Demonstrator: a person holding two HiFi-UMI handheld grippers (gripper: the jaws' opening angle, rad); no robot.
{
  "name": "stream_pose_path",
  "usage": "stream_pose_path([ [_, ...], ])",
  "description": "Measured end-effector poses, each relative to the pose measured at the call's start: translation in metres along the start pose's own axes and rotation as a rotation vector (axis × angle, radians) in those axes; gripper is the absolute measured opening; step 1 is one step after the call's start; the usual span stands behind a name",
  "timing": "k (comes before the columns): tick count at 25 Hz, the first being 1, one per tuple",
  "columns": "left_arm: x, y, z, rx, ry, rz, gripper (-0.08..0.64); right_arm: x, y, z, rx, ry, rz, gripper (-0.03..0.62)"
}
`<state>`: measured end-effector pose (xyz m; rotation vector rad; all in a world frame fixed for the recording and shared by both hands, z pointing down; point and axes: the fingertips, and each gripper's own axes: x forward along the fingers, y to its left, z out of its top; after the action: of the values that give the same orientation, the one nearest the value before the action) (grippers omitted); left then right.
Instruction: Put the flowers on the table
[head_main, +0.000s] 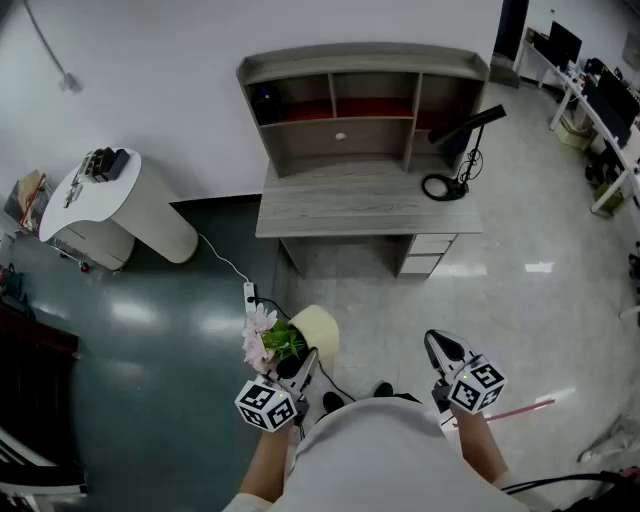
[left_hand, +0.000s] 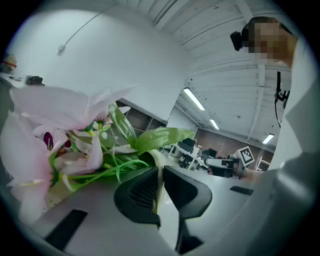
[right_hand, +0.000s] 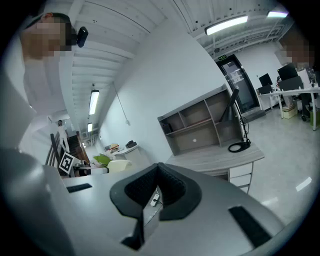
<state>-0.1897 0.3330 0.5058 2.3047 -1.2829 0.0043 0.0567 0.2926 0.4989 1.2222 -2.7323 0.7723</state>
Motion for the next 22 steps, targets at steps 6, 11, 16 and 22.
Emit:
stream_pose_path([
  [6,0.001,-0.012,-0.006,-0.003,-0.002,0.003,0.051,-0.008,-0.001,-0.002,-0.003,0.008,0.015,0.017],
  [11,0.007,-0.025,-0.013,-0.012,-0.002,0.01,0.051,-0.017,-0.004,0.0,-0.011,0.015,0.037,0.017],
  [16,0.014,-0.036,-0.02,-0.015,-0.006,0.034,0.051,-0.028,-0.013,-0.002,-0.017,0.036,0.082,0.018],
  [22,0.015,-0.047,-0.031,-0.026,-0.003,0.069,0.051,-0.046,-0.034,-0.02,-0.008,0.075,0.09,0.018],
])
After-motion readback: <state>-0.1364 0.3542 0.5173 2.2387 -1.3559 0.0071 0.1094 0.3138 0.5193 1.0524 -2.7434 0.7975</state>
